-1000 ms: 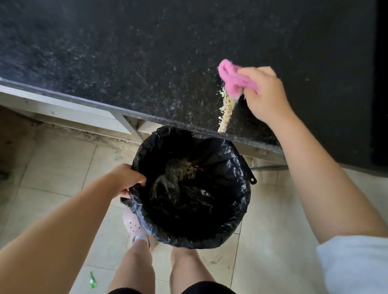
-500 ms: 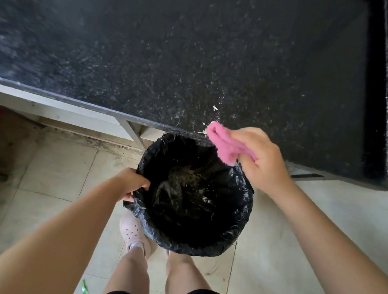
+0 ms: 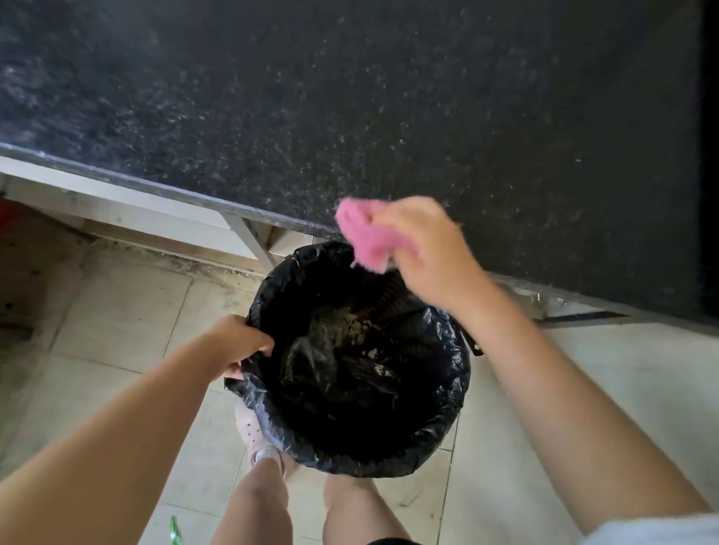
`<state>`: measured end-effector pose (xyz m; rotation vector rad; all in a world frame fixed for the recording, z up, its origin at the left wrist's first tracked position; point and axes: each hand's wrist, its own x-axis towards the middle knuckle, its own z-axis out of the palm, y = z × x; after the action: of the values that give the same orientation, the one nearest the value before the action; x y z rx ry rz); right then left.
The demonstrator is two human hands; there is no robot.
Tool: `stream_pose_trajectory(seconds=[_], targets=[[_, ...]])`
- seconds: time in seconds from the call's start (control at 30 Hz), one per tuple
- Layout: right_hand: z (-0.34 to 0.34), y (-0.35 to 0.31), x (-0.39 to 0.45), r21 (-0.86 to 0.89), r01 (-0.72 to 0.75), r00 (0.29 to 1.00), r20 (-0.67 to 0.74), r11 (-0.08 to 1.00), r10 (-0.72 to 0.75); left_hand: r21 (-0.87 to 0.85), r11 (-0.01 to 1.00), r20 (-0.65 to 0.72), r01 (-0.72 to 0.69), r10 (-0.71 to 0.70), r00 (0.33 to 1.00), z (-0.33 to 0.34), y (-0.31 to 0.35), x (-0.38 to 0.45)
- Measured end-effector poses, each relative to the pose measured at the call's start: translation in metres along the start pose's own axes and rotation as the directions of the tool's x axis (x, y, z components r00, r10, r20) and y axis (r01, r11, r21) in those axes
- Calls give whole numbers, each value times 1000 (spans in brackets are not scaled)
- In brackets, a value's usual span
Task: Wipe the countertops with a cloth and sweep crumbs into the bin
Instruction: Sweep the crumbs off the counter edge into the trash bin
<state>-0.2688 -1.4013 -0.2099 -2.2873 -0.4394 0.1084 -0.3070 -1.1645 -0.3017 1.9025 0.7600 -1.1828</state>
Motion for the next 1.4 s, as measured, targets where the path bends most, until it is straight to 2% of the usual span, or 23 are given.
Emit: stream_pose_trajectory(seconds=[0.1,0.17,0.23,0.27,0.3,0.37,0.47,0.53,0.6,0.7,0.77,0.9,0.97,1.0,1.07,1.13,1.2,1.27,1.3,1.4], targets=[[34,-13,-54,-4,51,973,224,999,-49,15,1000,-2,0,0,1000,-1,3,-5],[51,-6,-81,-14,31,977,210,999,-28,14,1000,3,-2,2,1000,-2,4,-6],[57,2,-87,3,-127,987,99,992,126,6,1000,-6,-8,8,1000,-2,4,-6],[57,4,-87,30,-262,964,42,964,261,9,1000,-11,-7,7,1000,-2,5,-7],[60,11,-86,21,-320,947,10,947,320,18,1000,-14,-7,8,1000,-1,7,-8],[77,17,-89,-24,-490,862,133,871,489,39,999,-18,-5,5,1000,4,10,-12],[88,22,-84,18,-683,727,108,730,678,79,997,-34,-7,10,999,11,16,-17],[91,26,-83,-83,-688,694,214,721,687,94,996,-49,-8,12,999,15,17,-16],[90,26,-86,-154,-639,708,266,754,655,94,996,-62,-6,12,998,19,17,-16],[87,29,-86,-258,-537,758,271,803,593,112,994,-78,-4,12,997,20,18,-13],[83,32,-87,-290,-474,814,215,832,539,137,991,-80,7,4,997,21,20,-13],[75,34,-86,-307,-521,774,225,797,592,128,992,-84,9,2,996,23,23,-11],[70,33,-83,-204,-533,790,227,821,569,127,992,-84,9,2,996,22,25,-8],[68,31,-83,-140,-582,763,245,801,598,139,990,-89,9,3,996,22,26,-8],[69,27,-85,-166,-632,713,257,757,652,168,986,-94,13,3,996,22,27,-6],[67,28,-87,-100,-668,702,243,737,669,202,979,-86,10,8,996,23,28,-6],[64,27,-88,-113,-705,669,220,700,710,218,976,-91,8,12,996,24,29,-3],[61,29,-94,-91,-703,684,188,706,705,231,973,-89,6,15,996,26,30,-5],[60,32,-93,-60,-673,716,199,738,669,241,970,-85,2,19,996,27,33,-6],[47,28,-97,-78,-632,745,211,771,632,246,969,-84,-6,27,996,31,38,-9]])
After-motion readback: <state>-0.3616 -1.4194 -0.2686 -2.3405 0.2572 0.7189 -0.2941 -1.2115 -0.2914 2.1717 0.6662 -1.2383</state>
